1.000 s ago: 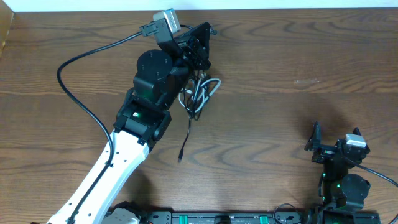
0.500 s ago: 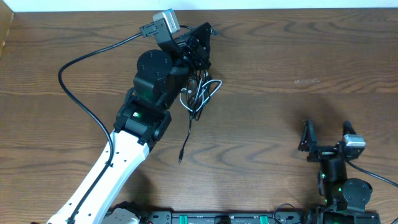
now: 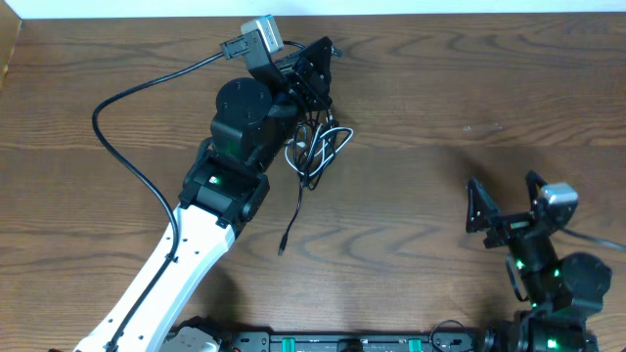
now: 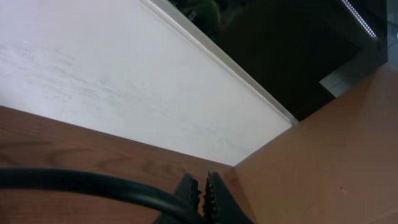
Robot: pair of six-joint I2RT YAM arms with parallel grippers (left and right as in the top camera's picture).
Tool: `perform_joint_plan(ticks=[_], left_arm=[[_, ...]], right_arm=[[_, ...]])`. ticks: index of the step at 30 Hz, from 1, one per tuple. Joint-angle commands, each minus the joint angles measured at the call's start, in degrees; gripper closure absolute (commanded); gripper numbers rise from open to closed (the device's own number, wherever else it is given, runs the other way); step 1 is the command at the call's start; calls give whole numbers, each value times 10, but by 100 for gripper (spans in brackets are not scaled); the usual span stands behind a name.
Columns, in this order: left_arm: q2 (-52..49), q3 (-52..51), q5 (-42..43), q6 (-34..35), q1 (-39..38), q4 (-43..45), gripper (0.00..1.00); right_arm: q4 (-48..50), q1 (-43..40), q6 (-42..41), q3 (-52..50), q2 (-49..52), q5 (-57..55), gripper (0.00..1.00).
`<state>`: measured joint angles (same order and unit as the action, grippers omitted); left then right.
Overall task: Untangle cables
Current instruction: 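Move the right gripper toward the lifted cable bundle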
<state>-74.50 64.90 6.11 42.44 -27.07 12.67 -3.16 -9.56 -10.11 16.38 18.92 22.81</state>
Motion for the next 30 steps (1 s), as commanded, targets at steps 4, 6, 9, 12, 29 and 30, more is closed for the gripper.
perform_joint_plan(ticks=[4,6,9,12,29,30], left_arm=[[13,17,2,16,2,5,92],[13,17,-11,27,2,5,92],[12,17,-25,58,1,1,92],[11,17,-28,75,1,0,92],[8,17,-28,105,-23,1,92],[8,17,-28,111,-26,1,92]], right_arm=[[-1,3,-47,86,136,160,1],[-1,3,-58,117,197,237,1],[40,3,-57,144,275,367,1],[123,3,-71,144,322,446,1],[240,90,-356,144,427,405,1],[239,107,-359,144,431,389,2]])
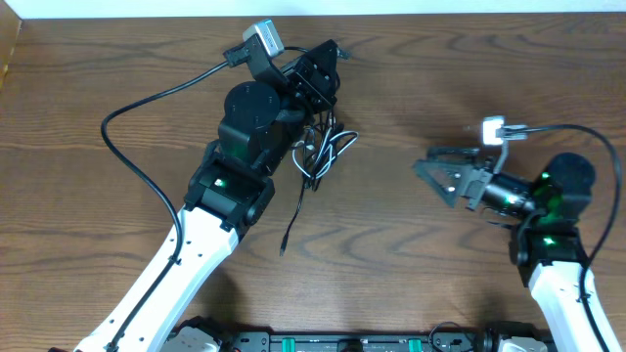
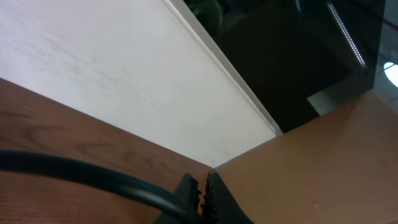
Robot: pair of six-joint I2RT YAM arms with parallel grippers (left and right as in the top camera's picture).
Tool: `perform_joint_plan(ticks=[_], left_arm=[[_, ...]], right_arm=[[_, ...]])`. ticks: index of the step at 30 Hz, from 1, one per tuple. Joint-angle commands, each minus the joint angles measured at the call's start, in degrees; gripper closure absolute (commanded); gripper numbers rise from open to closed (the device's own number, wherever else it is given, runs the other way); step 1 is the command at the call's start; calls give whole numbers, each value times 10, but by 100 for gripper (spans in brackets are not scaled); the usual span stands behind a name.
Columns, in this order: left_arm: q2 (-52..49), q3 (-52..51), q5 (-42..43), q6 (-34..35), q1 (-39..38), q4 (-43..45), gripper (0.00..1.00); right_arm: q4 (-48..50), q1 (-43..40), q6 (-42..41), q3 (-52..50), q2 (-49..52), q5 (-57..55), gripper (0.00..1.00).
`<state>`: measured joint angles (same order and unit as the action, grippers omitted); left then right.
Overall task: Untangle cables
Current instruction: 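Move the right gripper toward the lifted cable bundle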
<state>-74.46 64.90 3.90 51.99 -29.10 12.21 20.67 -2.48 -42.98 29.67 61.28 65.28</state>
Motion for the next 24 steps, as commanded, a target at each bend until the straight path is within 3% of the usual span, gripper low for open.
perform_joint_plan(ticks=[1,6,14,24], left_arm=[[7,17,-5,21,-7,6,92],[7,17,-5,24,-16,10,92],[7,17,-5,24,-43,12,92],[7,17,-5,24,-77,17,92]], right_arm=[[1,48,-37,11,10,-47,2],[-3,128,-97,11,32,-142,2],[22,212,-104,11,77,-217,1],[66,248,-104,11,102,-234,1]])
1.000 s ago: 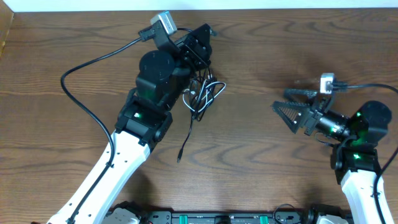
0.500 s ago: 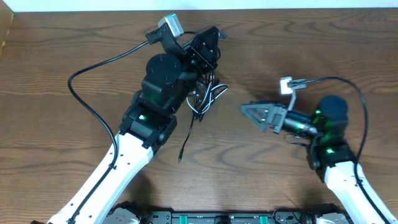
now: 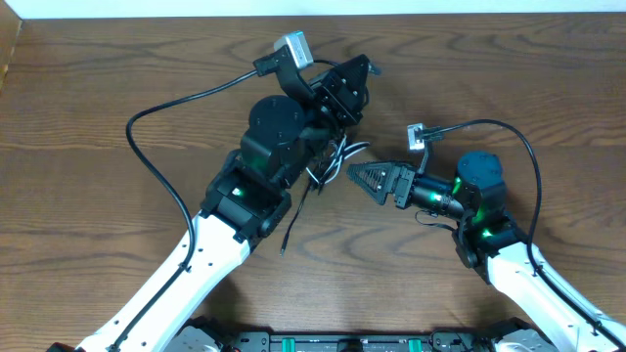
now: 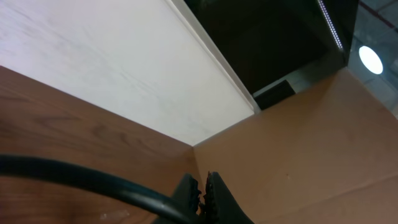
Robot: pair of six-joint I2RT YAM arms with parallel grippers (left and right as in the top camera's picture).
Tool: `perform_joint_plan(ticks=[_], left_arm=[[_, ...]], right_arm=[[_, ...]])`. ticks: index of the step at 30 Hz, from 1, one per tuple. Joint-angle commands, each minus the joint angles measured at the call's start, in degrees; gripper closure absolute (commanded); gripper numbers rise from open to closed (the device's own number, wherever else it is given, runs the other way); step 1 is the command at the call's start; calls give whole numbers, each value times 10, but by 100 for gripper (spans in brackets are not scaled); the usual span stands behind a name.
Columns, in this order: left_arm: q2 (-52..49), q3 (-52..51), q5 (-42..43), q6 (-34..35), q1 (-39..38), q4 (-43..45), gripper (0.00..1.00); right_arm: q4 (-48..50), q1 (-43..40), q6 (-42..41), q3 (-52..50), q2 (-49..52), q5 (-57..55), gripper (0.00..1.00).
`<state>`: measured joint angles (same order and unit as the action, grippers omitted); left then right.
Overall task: Untangle cables
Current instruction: 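Move the right gripper toward the lifted cable bundle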
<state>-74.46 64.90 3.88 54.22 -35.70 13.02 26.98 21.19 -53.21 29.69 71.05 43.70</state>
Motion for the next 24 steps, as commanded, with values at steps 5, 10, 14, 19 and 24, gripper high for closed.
perform_joint_plan(ticks=[5,10,14,19,24], left_arm=[[7,17,-5,2,-27,22,92],[7,17,-6,1,-48,26,92],[7,17,-5,2,-52,26,92],[7,17,-6,25,-55,27,92],[7,17,-6,27,-59,28,92]], right_arm=[[3,33,-1,10,6,-40,1],[5,59,-1,10,6,-73,2],[5,71,-1,10,6,-97,2],[4,86,1,10,7,-133,5],[5,102,1,10,13,-174,12]])
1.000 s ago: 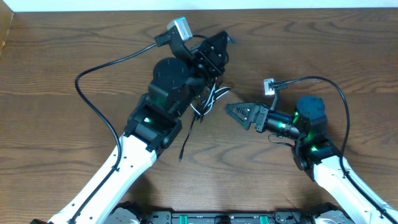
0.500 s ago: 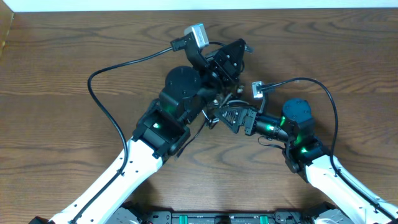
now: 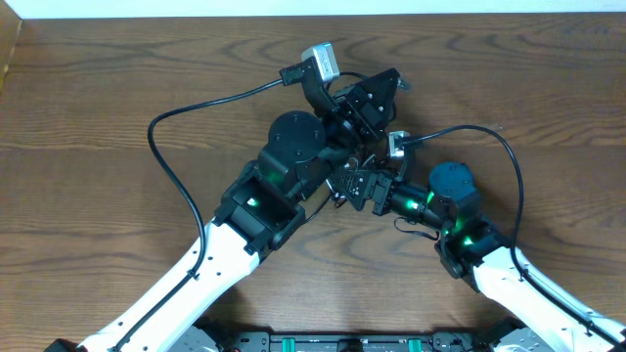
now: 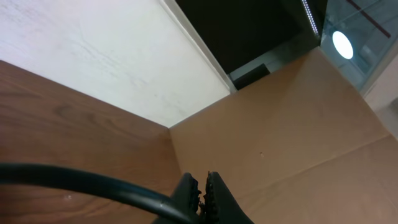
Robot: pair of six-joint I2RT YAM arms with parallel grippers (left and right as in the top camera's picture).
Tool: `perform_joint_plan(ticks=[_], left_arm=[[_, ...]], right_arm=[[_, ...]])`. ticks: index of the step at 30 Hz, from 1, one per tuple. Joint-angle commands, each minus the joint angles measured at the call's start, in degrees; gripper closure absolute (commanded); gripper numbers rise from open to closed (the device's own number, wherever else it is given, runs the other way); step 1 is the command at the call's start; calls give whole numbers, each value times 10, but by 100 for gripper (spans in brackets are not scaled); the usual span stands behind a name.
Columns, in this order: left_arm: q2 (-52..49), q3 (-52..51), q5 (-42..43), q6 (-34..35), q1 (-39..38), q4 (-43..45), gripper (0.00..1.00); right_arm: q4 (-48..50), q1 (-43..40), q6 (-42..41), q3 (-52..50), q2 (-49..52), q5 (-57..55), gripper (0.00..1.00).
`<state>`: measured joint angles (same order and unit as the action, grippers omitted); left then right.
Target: Untangle cables
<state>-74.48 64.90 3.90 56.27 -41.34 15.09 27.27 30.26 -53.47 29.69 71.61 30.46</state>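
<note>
The tangle of thin black cables [image 3: 339,186] shows only in small bits at the middle of the wooden table [image 3: 98,78], between the two arms. My left gripper [image 3: 384,88] is raised over it, tilted upward; in the left wrist view its fingertips [image 4: 186,186] stand pressed together, shut on a thin strand of the cable. From the right, my right gripper [image 3: 357,186] reaches into the tangle just under the left wrist. Its fingers are dark against the cables, so their state does not show.
A thick black camera lead [image 3: 171,117] loops from the left wrist out over the left of the table; it also crosses the left wrist view as a lead [image 4: 74,180]. A similar lead [image 3: 509,166] arcs over the right arm. A white wall and a cardboard panel [image 4: 298,137] stand beyond the table.
My left gripper has shifted further right with the cable tangle. My right gripper, which was a short way right of the tangle, is now at the tangle under the left wrist.
At first the left gripper held the tangle, one end trailing on the table, while the right arm rested at the front right. The right arm then rose and pointed left. Both drew together, and now they meet at the tangle.
</note>
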Motion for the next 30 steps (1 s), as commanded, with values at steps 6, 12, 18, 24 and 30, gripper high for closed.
perform_joint_plan(ticks=[6,12,18,24,30], left_arm=[[4,17,-20,7,-3,7,92],[-8,17,-20,43,-3,7,92],[-11,17,-21,54,-6,9,92],[-11,17,-23,54,-15,11,93],[-11,17,-23,54,-15,11,92]], right_arm=[[21,21,3,10,15,-53,15],[38,21,-8,10,18,-82,20],[42,21,-9,10,36,-85,25],[65,21,-23,10,56,-85,32],[75,21,-24,10,57,-85,43]])
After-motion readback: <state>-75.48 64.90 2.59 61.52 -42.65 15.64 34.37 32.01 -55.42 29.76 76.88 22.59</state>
